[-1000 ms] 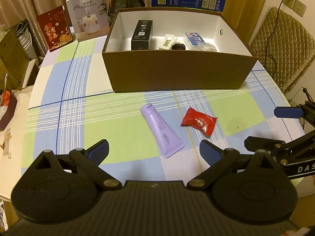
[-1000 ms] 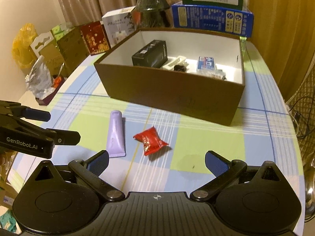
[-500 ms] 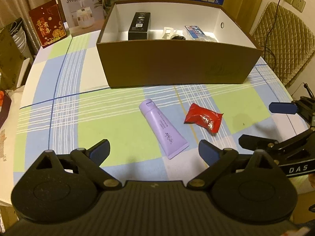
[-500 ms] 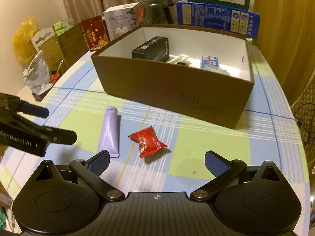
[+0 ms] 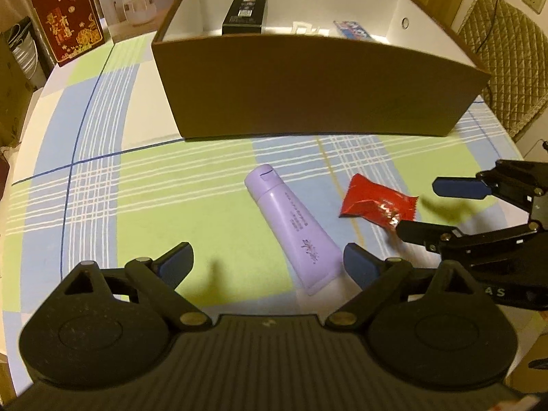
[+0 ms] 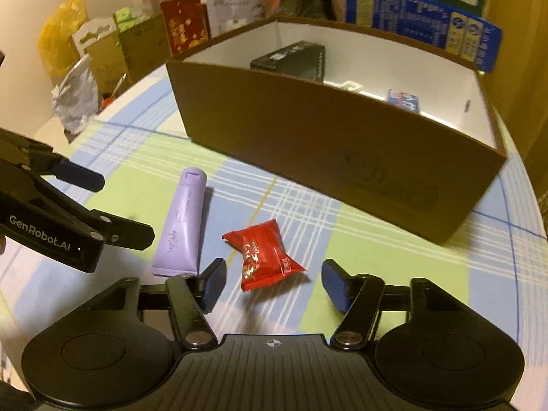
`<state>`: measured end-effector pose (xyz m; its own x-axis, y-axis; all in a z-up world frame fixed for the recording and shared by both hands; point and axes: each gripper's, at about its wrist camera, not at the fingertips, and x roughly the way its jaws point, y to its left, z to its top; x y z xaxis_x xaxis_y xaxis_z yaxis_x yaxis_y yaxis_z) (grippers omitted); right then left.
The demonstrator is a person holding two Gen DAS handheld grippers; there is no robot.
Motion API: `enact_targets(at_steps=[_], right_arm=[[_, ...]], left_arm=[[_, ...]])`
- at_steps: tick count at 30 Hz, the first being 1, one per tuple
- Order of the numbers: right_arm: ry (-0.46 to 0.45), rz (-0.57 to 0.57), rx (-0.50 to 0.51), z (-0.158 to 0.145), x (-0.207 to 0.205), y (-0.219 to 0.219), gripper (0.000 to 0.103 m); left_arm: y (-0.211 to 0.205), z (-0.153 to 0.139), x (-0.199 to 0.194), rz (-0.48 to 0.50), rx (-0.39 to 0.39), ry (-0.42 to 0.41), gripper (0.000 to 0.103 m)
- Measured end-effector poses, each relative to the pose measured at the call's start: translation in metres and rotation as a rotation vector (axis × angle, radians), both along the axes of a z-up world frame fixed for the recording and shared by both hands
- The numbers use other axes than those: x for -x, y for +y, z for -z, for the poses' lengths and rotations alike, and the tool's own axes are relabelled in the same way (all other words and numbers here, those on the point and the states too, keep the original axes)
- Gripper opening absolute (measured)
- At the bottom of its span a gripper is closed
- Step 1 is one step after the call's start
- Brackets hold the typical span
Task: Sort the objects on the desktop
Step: 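Grasp the red candy wrapper with the right tool while the left tool grasps the purple tube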
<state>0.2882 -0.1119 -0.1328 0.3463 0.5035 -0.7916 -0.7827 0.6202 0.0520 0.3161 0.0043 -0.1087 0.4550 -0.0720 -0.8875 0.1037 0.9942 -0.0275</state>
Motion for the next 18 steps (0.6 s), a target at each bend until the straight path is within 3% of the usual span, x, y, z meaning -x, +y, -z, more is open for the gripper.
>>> enact_targets(at_steps=[5,10,18], right_arm=[[-0.014,-0.045,0.038,0.013,-0.008,0.013,0.055],[0.017,-0.043,0.04,0.023,-0.016,0.018,0.04],[0.002,0.125,0.055,0.022,-0.029,0.004,0.035]], left_arm=[[0.001,0.009,-0.008,0.003,-0.005,0.016,0.093],[0.001,0.016,-0.014,0.013,-0.006,0.027,0.093],[-0.007,0.023,-0.026,0.051,0.005,0.017,0.09]])
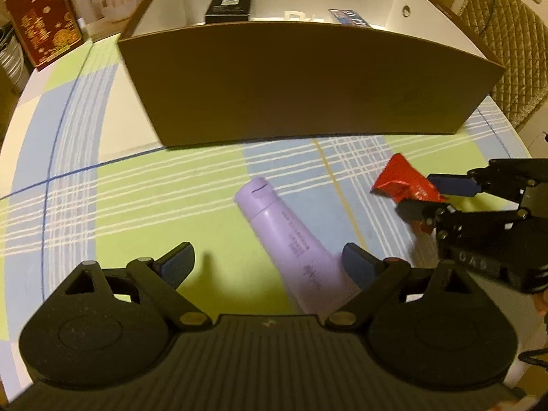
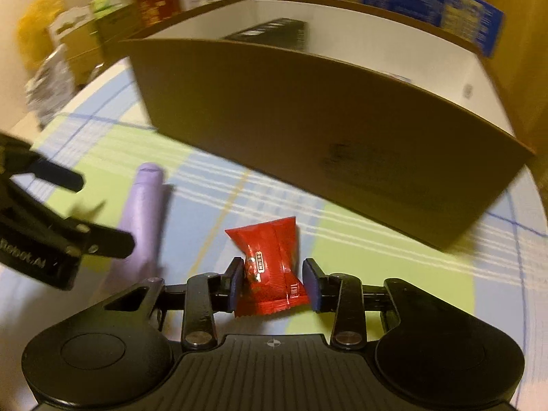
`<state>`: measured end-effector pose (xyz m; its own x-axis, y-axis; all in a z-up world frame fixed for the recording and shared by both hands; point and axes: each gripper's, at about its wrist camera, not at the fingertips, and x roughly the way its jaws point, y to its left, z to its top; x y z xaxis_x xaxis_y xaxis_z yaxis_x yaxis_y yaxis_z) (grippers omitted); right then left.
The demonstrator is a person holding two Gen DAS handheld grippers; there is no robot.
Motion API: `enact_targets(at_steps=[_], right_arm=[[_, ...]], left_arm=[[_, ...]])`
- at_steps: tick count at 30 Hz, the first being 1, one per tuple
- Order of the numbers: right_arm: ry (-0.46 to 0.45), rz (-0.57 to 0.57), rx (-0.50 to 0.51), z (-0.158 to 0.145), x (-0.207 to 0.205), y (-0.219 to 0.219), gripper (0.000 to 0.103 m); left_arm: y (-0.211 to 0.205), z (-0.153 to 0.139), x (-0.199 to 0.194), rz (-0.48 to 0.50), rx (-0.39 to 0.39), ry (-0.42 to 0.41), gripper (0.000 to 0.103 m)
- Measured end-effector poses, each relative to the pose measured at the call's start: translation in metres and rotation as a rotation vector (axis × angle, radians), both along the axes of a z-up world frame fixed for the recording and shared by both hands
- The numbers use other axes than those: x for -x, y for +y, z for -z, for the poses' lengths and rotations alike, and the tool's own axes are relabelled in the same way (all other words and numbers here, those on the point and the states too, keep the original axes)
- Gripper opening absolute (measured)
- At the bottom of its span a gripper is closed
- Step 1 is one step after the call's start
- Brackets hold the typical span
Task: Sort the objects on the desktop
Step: 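Grasp the red candy wrapper with the right tool while the left tool grasps the purple tube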
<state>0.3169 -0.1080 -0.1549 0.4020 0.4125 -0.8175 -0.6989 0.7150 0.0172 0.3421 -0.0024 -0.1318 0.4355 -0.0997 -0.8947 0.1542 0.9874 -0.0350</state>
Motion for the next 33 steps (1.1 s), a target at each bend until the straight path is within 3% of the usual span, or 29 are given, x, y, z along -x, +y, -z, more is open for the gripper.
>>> enact_targets(at_steps=[5,8,18,27,30,33], right_arm=[[0.019,0.073,-0.009,-0.003,-0.007,-0.017,0.035],[0.023,0.104,-0.01,-0.005,-0.008,-0.026,0.035],[0.043,0.168,-0.017,-0.008,0.002,-0.05,0.035],[0.035,0.178,-0.006,-0.008,0.006,-0.051,0.035],[0.036,0.175,-0.006,-0.007,0.005,-0.05,0.038],[0.037,0.175,-0.009,-0.007,0.005,-0.049,0.046]], left_arm=[[-0.014,0.01,-0.006,0.073,-0.047,-0.022,0.08],[-0.022,0.016,-0.009,0.118,-0.07,-0.035,0.067],[-0.042,0.021,-0.001,0.294,-0.034,-0.063,0.041],[-0.046,0.023,-0.005,0.307,-0.045,-0.067,0.041],[-0.04,0.024,-0.005,0.278,-0.034,-0.065,0.029],[-0.032,0.025,-0.006,0.225,-0.052,-0.072,0.028]])
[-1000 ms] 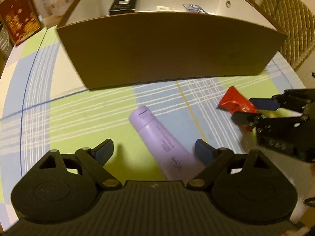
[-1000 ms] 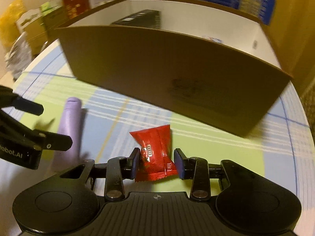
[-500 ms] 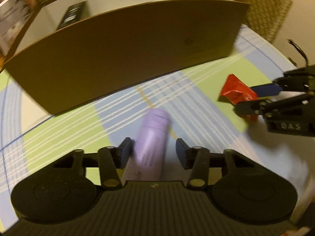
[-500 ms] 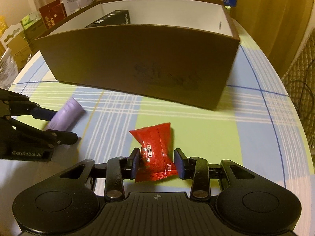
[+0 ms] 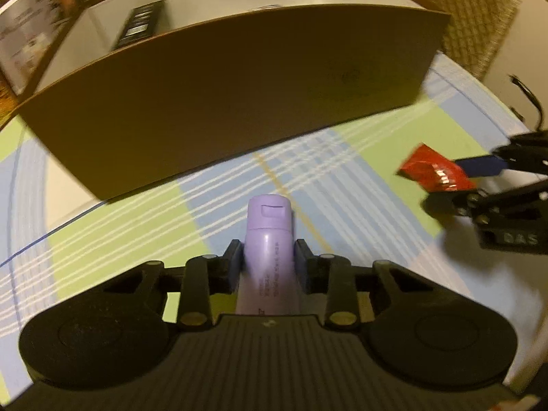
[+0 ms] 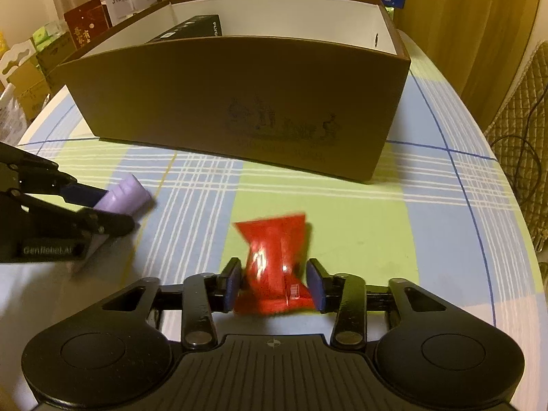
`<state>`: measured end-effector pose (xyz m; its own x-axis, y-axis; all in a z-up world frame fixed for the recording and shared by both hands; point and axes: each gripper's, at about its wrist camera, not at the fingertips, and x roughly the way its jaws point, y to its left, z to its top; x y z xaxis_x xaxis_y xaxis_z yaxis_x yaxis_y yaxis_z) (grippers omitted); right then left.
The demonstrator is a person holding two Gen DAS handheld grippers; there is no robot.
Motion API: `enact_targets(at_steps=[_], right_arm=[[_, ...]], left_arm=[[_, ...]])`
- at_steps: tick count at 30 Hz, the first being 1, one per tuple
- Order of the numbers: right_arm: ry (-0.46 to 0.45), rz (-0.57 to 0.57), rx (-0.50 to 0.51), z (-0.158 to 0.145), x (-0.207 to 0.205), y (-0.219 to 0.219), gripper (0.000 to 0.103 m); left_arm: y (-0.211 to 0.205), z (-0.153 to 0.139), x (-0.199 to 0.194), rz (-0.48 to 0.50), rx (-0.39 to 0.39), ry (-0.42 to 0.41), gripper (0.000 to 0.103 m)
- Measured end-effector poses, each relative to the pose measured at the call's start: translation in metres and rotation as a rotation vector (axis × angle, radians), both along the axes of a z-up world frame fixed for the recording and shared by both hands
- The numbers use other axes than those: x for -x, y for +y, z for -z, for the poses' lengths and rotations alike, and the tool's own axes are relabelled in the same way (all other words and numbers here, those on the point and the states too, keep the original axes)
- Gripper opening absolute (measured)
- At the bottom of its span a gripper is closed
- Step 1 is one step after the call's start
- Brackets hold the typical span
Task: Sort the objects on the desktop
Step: 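Grasp the red candy wrapper with the right tool while the left tool grasps the purple tube, then carry the purple tube and red wrapper into the brown box and release both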
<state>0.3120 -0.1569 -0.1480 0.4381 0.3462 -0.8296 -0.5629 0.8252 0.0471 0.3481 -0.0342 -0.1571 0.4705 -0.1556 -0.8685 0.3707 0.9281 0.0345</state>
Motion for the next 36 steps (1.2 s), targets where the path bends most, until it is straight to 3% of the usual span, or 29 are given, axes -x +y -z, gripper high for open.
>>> enact_targets(at_steps=[15,17,18,21,36], right_arm=[[-0.017,-0.015,0.012,0.007,-0.002,0.008,0.05],[-0.019,-0.018,0.025,0.008,-0.001,0.01,0.045],[-0.023,-0.02,0.027,0.007,-0.001,0.01,0.035],[-0.012,-0.025,0.022,0.007,0.0,0.009,0.031],[-0.001,-0.029,0.013,0.004,0.014,0.007,0.031]], left_arm=[[0.013,0.001,0.004,-0.071,0.015,0.009,0.028],[0.014,0.0,0.004,-0.075,0.019,0.012,0.028],[0.014,0.0,0.005,-0.073,0.016,0.01,0.028],[0.011,-0.001,0.006,-0.066,0.005,-0.001,0.028],[0.015,-0.005,0.02,-0.071,0.015,-0.001,0.027]])
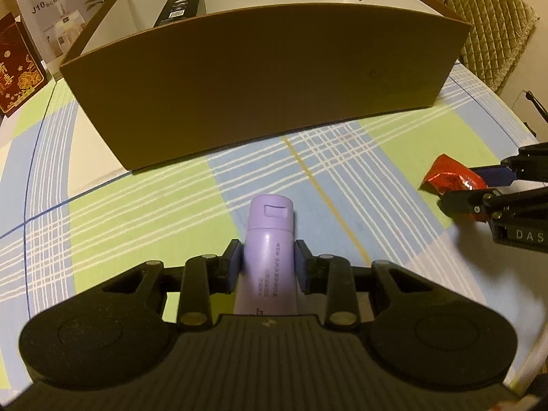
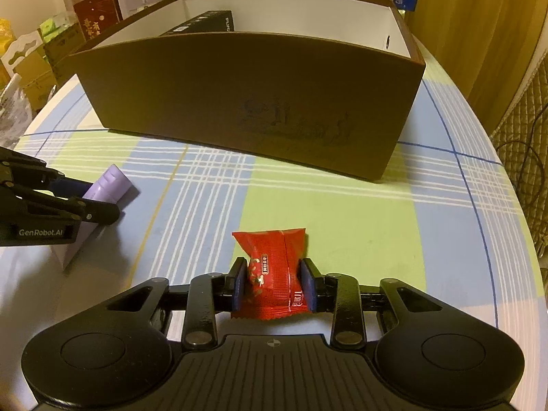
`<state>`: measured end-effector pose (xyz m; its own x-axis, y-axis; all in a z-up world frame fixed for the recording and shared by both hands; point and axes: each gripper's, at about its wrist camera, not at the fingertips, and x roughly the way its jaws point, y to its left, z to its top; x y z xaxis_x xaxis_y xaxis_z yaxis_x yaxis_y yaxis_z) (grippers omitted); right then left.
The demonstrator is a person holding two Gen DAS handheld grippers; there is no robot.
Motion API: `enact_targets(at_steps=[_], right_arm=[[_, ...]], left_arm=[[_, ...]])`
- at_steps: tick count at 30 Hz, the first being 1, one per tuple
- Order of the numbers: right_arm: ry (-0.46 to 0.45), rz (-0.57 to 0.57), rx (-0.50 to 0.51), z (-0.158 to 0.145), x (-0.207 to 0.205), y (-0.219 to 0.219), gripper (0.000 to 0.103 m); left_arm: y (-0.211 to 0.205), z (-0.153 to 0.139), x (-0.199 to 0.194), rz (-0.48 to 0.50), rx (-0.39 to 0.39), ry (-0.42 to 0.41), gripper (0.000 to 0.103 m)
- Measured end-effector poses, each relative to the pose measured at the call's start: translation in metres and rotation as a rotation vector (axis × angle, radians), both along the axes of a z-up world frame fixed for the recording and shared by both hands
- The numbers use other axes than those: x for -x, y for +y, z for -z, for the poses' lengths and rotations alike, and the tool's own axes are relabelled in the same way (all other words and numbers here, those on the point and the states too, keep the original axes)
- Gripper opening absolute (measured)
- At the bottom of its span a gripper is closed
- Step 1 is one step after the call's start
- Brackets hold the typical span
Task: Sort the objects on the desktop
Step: 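Carry the purple tube and red wrapper into the brown box and release both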
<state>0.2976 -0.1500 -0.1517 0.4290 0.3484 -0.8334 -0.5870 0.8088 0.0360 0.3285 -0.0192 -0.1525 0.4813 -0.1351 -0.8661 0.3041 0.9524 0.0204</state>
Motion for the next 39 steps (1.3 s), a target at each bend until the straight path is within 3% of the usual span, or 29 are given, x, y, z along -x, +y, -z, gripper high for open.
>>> enact_targets(at_steps=[10,39], right_arm=[[-0.012,-0.013,-0.014,-0.007,0.015,0.0,0.031],[-0.081,-0.047,-0.064,-0.035,0.04,0.004,0.031]], left_arm=[[0.013,-0.008,0.014,-0.021,-0.004,-0.006,0.027],[0.031,-0.059,0.045,-0.049,0.038,-0.131,0.027]])
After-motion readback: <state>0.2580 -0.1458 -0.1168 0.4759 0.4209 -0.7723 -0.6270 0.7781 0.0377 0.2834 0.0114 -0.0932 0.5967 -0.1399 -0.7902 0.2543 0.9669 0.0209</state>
